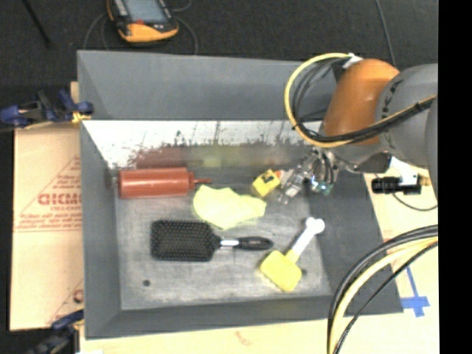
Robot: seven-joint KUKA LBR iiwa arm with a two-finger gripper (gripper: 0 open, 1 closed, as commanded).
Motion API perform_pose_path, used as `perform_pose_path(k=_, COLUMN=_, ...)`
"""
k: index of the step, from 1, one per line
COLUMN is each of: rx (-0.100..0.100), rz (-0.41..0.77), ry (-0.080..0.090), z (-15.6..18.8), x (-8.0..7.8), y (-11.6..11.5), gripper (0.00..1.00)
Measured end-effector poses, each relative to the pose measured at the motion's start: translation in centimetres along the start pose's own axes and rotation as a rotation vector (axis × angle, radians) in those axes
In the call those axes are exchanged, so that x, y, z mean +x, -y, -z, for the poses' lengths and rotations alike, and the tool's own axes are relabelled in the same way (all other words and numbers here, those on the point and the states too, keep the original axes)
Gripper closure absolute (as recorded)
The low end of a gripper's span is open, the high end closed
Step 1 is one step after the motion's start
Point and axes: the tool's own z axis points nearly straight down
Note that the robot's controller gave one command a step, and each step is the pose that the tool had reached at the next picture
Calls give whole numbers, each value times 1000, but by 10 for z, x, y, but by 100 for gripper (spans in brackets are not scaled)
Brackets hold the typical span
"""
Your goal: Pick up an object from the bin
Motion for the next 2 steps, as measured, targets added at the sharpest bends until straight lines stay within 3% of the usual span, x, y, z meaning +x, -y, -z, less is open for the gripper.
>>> perform_pose_path(k=1, rx=5, rz=377, ry=-14, z=-61, x=-28, y=18, gripper=100)
perform_pose_path(k=2, rx=6, rz=379, ry=-14, z=-61, x=-28, y=18, gripper=100)
